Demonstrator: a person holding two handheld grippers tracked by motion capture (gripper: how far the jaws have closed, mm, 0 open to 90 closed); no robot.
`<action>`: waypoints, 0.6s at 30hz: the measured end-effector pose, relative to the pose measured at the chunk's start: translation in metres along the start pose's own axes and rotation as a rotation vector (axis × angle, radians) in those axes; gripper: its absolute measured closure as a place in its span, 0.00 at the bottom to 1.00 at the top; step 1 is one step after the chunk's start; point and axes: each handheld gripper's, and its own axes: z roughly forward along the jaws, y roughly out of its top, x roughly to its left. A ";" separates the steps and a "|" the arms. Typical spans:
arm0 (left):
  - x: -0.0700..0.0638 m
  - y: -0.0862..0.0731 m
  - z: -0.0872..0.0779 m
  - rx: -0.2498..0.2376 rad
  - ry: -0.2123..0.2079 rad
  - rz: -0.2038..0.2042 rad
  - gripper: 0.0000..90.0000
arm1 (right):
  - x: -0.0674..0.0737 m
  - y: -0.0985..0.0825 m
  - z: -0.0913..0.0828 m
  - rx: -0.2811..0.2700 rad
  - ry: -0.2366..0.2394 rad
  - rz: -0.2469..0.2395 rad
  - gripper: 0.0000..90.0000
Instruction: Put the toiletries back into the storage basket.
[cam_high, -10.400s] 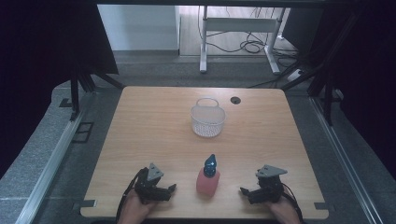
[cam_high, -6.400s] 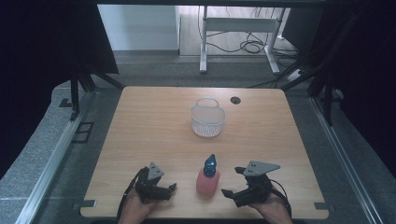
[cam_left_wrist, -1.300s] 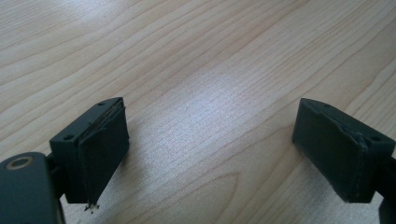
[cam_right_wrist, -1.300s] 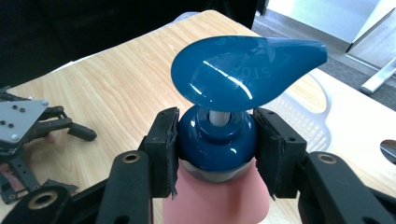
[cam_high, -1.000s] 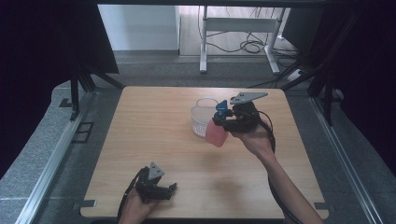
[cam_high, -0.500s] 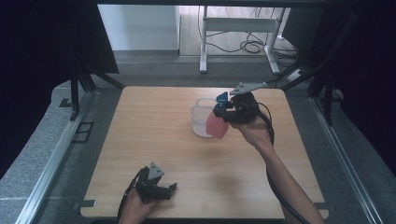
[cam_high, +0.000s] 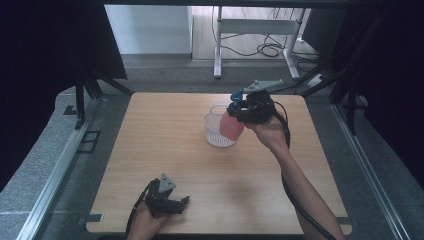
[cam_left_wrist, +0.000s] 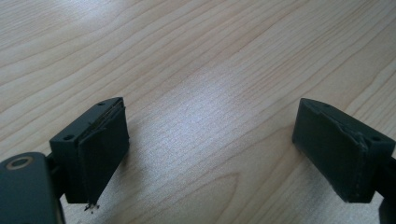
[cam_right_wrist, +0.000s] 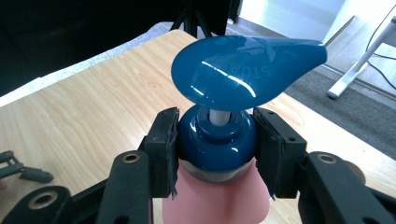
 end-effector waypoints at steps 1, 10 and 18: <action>0.000 0.000 0.000 -0.002 -0.001 -0.003 0.11 | -0.001 0.001 0.001 -0.001 -0.003 -0.002 0.59; 0.000 0.000 0.000 -0.002 -0.001 -0.003 0.11 | -0.007 0.008 0.007 -0.004 -0.026 0.006 0.58; 0.000 0.000 0.000 -0.004 -0.001 -0.003 0.11 | -0.011 0.011 0.019 -0.003 -0.043 0.004 0.59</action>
